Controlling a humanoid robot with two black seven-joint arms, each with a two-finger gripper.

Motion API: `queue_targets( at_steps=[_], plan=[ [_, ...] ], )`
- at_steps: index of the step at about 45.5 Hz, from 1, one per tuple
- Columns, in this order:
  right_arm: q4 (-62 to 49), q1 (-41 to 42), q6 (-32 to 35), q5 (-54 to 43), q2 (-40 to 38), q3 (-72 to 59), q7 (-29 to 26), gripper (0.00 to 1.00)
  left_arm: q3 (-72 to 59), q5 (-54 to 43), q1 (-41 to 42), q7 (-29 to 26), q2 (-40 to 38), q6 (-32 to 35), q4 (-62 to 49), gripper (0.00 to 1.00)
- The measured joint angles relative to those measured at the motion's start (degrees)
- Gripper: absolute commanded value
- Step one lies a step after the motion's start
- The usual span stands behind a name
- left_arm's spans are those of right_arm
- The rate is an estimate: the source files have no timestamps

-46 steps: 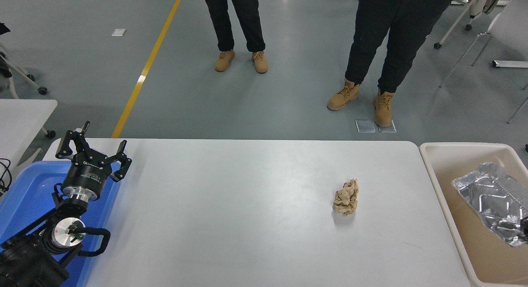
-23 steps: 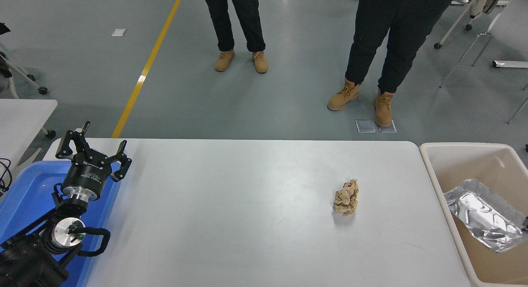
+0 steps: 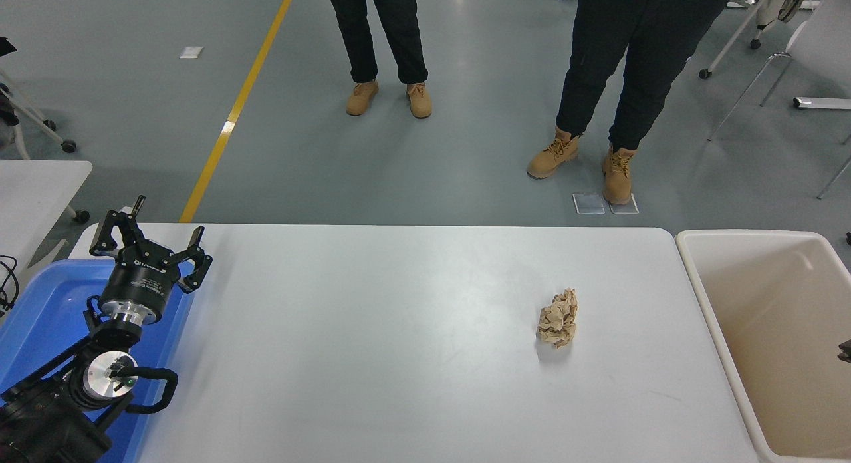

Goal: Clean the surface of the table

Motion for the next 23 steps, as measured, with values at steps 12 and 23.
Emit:
queue_targets(
  at_steps=[12,23],
  plan=[
    [0.48,1.99,0.01,0.19,-3.52,13.22,0.02,0.98,0.00,0.01,0.00,0.00,0.00,0.00,0.00,0.99],
    [1.35,5.02,0.30,0.21,-6.01,20.47,0.06,0.99,0.00,0.02,0.01,0.00,0.00,0.00,0.00,0.99]
  ],
)
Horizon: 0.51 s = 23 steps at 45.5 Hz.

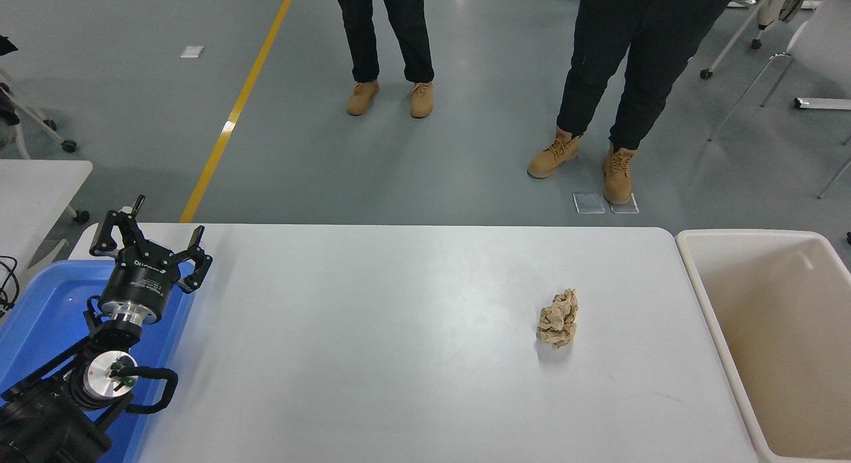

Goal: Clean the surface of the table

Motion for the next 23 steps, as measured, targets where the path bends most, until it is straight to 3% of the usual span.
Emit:
queue_targets(
  at_steps=[23],
  plan=[
    [3.14,5.28,0.87,5.42,-2.55,11.28,0.25,0.99,0.00,0.01,0.01,0.00,0.00,0.00,0.00,0.99]
  ],
)
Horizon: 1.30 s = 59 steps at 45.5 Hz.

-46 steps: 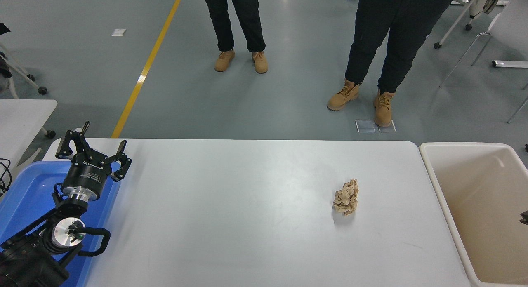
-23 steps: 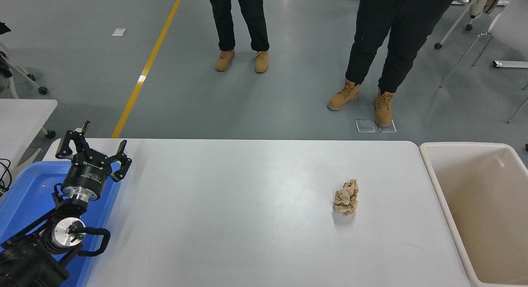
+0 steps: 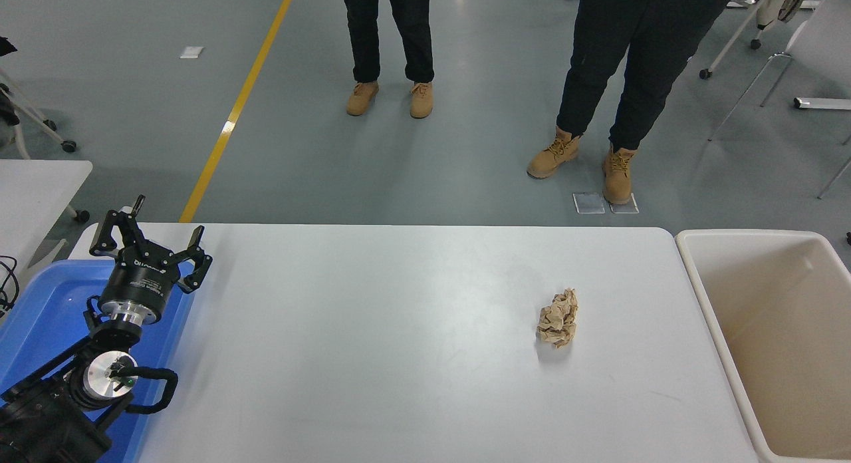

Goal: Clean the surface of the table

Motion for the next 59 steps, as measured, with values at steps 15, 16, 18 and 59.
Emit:
queue_targets(
  at_steps=[15,16,18,59],
  plan=[
    [7.05,0.07,0.15,9.38,-0.48,9.45,-0.15,0.99,0.00,-0.02,0.00,0.00,0.00,0.00,0.00,0.99],
    [7.52,0.07,0.14,9.76,-0.48,9.97,-0.18,0.99,0.00,-0.02,0.00,0.00,0.00,0.00,0.00,0.99],
    [8.60,0.08,0.14,10.60,-0.48,11.08,-0.22,0.99,0.00,-0.03,0.00,0.00,0.00,0.00,0.00,0.99],
    [23.22,-6.00,0.19,26.54,6.66,16.06,0.22,0.99,0.02,-0.02,-0.01,0.00,0.00,0.00,0.00,0.99]
  ],
)
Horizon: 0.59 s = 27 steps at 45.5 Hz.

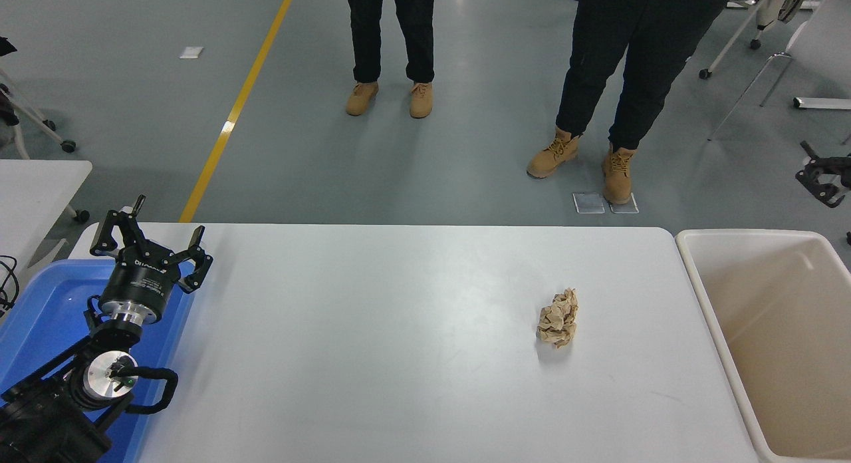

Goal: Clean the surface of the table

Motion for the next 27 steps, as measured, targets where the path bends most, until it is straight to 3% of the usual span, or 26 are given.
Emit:
queue_targets(
  at_steps=[27],
  plan=[
    [0.20,-8.26,0.10,-2.61,9.39,0.02,5.40,0.99,-0.01,-0.01,-0.01,0.00,0.00,0.00,0.00,0.99]
  ],
)
